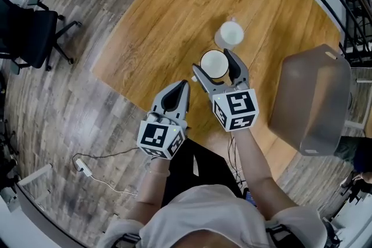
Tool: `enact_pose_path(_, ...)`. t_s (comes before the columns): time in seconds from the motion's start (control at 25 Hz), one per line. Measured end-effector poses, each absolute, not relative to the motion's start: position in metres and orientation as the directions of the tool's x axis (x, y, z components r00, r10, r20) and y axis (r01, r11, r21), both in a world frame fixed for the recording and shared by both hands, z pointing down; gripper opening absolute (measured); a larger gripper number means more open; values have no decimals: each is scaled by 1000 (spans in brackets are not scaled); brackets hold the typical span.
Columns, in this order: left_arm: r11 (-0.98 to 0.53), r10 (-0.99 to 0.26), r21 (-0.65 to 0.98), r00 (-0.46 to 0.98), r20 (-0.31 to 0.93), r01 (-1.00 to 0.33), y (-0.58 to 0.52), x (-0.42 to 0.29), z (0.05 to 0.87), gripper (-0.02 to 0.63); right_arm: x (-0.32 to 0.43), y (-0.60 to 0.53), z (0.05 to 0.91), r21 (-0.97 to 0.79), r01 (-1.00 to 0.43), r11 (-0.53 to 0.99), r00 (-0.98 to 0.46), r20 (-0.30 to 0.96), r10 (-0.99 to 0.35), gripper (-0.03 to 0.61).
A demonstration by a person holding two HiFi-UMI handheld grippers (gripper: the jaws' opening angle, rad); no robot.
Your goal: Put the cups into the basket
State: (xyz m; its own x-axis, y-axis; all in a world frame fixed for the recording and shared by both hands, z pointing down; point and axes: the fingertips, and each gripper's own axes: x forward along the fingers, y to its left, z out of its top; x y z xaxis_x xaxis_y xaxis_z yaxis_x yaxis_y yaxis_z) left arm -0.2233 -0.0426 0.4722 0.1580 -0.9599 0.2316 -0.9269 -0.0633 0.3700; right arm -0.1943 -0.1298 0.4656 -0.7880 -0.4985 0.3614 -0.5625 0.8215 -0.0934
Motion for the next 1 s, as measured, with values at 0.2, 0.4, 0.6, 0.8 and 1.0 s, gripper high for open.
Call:
enact_pose_path(0.2, -130, -950, 362, 221, 222, -923, -53, -200, 466, 6, -166, -132, 455, -94, -607, 789, -761, 353, -544, 393)
enact_pose_path(0.4, -182, -938, 356, 271, 217, -916, -57, -181, 454, 6, -140, -134, 437, -90, -652, 753, -729, 349, -589, 393)
enact_pose_path(0.6, -225, -924, 354, 314, 219, -908, -64, -166, 445, 6, -119, -138, 417, -93, -685, 723, -703, 345, -622, 393)
enact_pose_path(0.8, -276, -913, 341, 356, 199, -899, -70, -155, 429, 6, -106, -137, 399, -91, -709, 699, -683, 335, -649, 393)
enact_pose_path(1.0, -312, -904, 343, 388, 179, -886, -77, -144, 415, 6, -92, -136, 380, -85, -723, 686, -672, 320, -668, 393)
